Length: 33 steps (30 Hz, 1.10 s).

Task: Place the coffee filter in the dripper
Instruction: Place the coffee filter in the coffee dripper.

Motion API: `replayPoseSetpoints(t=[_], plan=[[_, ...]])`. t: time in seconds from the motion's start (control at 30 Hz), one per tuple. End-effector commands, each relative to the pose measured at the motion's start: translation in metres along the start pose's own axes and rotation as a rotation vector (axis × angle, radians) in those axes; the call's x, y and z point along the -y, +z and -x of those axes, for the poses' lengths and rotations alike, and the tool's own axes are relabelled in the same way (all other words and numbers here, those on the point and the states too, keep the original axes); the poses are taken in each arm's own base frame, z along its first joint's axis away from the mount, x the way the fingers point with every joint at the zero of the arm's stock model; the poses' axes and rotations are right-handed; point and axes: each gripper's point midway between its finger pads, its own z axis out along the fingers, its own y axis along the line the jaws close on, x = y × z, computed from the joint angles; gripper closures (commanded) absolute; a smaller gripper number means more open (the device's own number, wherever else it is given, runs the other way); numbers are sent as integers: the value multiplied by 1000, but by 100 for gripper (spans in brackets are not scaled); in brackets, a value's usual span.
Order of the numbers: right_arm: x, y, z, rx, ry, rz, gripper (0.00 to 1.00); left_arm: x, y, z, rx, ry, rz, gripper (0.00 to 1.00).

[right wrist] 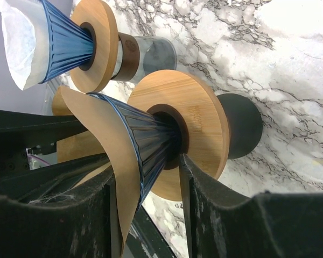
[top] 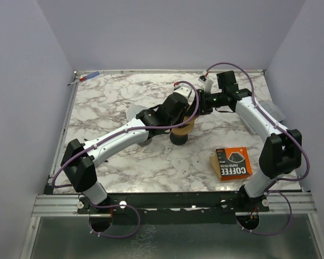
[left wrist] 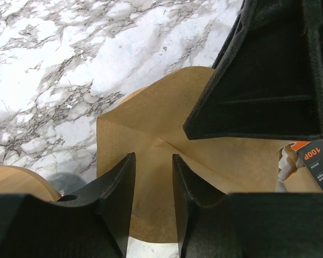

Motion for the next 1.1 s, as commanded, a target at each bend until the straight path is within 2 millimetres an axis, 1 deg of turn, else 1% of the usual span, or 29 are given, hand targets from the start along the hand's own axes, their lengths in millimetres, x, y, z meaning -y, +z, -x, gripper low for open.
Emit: replayPoseSetpoints(t=[0.0, 0.13, 0.27, 0.37, 0.43, 0.5, 0.63, 0.77, 0.87, 0.97, 1.07], plan=[[14, 6, -3, -3, 1, -40, 55, -5, 5, -3, -10, 16, 25, 66], [18, 8, -6, -7, 2, -53, 53, -5, 10, -8, -24, 25, 34, 68], [17, 5, -4, 3, -13, -61, 45, -5, 14, -12, -37, 28, 37, 68], [8, -1, 2, 30, -40, -48, 36, -5, 16, -12, -38, 31, 41, 69], [1, -5, 7, 53, -51, -38, 32, -5, 17, -12, -39, 35, 43, 69], [-4, -8, 10, 66, -55, -33, 31, -5, 17, -11, -37, 36, 44, 69], [-6, -10, 11, 66, -55, -33, 31, -3, 14, -4, -22, 31, 34, 68], [-11, -13, 13, 77, -56, -24, 31, 3, 7, 10, 6, 19, 1, 65], [-14, -20, 18, 109, -64, -46, 30, 6, 1, 19, 21, 8, -19, 64], [-19, -28, 25, 155, -73, -66, 28, 7, -4, 23, 29, 3, -28, 63], [-25, -33, 29, 171, -81, -60, 27, 6, -8, 24, 31, 3, -29, 63]])
